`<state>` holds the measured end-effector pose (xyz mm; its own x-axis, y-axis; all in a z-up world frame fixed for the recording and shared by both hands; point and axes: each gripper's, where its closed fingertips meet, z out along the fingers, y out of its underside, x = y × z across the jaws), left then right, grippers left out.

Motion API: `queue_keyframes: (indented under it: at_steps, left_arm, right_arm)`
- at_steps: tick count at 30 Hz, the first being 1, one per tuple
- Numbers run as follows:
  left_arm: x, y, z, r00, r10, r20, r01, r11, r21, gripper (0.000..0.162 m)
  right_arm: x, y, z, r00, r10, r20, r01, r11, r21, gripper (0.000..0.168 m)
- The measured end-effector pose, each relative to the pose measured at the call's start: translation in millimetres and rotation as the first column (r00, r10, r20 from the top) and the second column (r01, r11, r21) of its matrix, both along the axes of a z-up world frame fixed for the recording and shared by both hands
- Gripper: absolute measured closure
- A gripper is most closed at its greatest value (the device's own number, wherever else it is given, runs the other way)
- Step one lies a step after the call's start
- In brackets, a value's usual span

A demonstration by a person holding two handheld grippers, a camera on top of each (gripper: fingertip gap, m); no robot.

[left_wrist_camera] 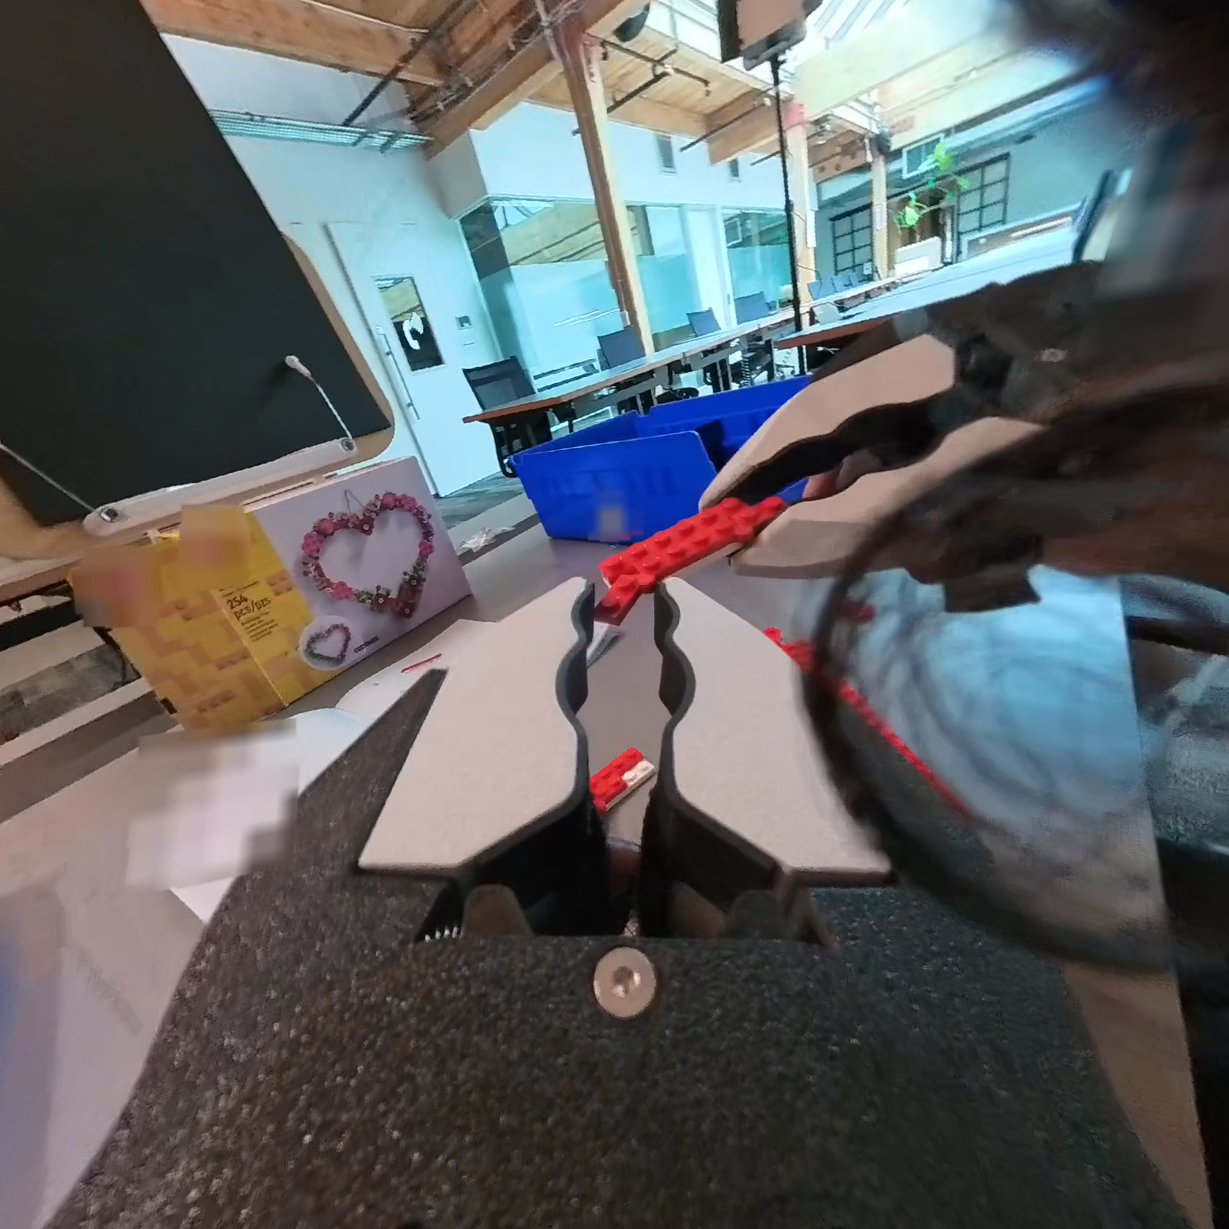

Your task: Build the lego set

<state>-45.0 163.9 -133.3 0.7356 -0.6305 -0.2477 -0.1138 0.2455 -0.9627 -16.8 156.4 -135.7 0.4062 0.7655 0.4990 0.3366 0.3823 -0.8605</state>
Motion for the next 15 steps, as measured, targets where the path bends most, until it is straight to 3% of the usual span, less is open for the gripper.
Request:
queue_keyframes:
  at_steps: [10,13,15]
  left_arm:
    - [0.6,6.7,1.4,0.988,0.110,0.112,-0.106,0.994,-0.041,0.146]
    - [5.1,3.3,3.0,0.998,0.063,0.010,-0.063,0.998,0.009,0.143]
    - [8.1,-1.4,-0.5,0.989,-0.010,-0.146,0.012,1.000,0.017,0.121]
  right_arm:
    - [1.0,2.1,5.2,0.996,-0.038,-0.080,0.041,0.999,0.028,0.151]
    - [4.1,0.3,5.9,0.996,-0.005,-0.085,0.010,0.998,0.057,0.151]
    - [7.0,-4.1,9.5,0.993,0.072,-0.096,-0.067,0.996,0.057,0.151]
